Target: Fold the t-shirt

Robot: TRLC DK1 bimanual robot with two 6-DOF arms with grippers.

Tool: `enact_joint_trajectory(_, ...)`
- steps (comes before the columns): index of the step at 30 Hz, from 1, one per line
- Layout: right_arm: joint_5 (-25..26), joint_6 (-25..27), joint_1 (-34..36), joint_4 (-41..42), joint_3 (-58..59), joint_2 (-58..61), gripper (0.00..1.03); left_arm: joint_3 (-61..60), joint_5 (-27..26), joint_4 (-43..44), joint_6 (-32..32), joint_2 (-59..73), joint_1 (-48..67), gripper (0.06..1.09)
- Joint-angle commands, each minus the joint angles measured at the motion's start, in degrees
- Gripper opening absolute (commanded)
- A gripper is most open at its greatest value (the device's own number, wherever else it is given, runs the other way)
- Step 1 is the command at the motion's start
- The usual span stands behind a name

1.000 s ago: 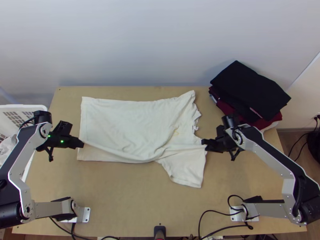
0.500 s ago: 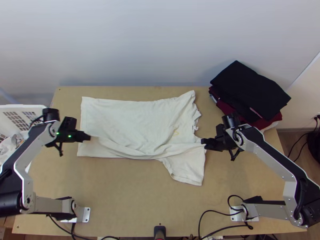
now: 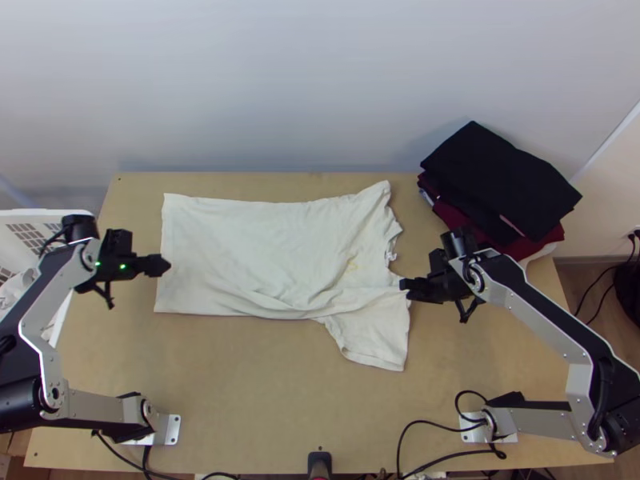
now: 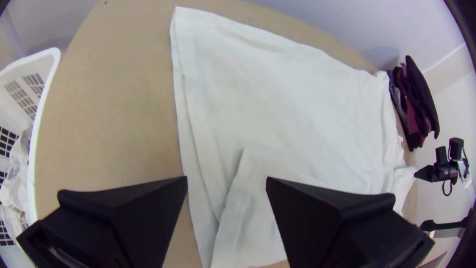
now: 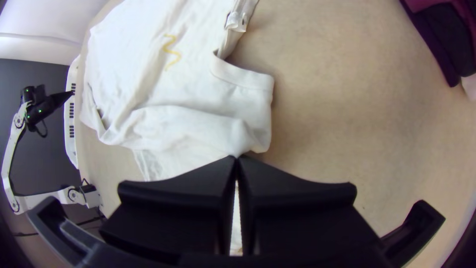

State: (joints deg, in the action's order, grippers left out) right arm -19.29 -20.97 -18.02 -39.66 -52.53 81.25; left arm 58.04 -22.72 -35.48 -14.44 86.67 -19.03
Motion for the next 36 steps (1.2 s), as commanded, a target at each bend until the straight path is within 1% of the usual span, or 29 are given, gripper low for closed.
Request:
enact_joint_trajectory(1, 0.22, -0.83, -0.7, 0.55, 1.38, -1.18, 0.03, 0.49, -1.8, -5.91, -5.51, -0.28, -1.54, 0.83)
enact_joint_trajectory(2, 0.22, -1.0, -0.79, 0.64, 1.38, -1.1, 0.03, 0.05, -2.15, -7.14, -6.66, -0.28, -1.63, 0.77)
enact_joint_trajectory(4, 0.22, -1.18, -0.88, 0.72, 1.38, -0.83, 0.03, -1.09, -3.73, -7.58, -8.06, -0.45, -2.16, 0.52)
enact_joint_trajectory(5, 0.22, -1.26, -0.96, 0.72, 1.38, -0.75, 0.03, -1.26, -4.0, -7.49, -8.06, -0.45, -2.24, 0.45)
enact_joint_trajectory(6, 0.22, -1.26, -1.05, 0.72, 1.38, -0.75, 0.03, -1.35, -4.17, -7.49, -7.98, -0.37, -2.16, 0.43)
enact_joint_trajectory(11, 0.22, -1.35, -1.05, 0.72, 1.47, -0.75, 0.03, -1.53, -4.17, -7.14, -7.71, 1.74, -1.98, 0.44)
enact_joint_trajectory(15, 0.22, -1.35, -1.05, 0.72, 1.82, -0.92, 0.03, -1.35, -4.09, -6.7, -7.89, 3.33, -1.8, 0.55)
enact_joint_trajectory(18, 0.22, -1.26, -0.96, 0.72, 2.08, -0.92, 0.03, -1.44, -4.17, -6.44, -8.06, 4.29, -1.72, 0.55)
enact_joint_trajectory(21, 0.22, -1.26, -0.96, 0.72, 2.08, -0.92, 0.03, -1.44, -4.09, -6.09, -8.15, 5.17, -1.54, 0.61)
enact_joint_trajectory(36, 0.22, -1.26, -0.44, 0.72, 2.52, -0.75, 0.03, -1.09, -4.09, -4.07, -7.1, 8.16, 1.01, 0.61)
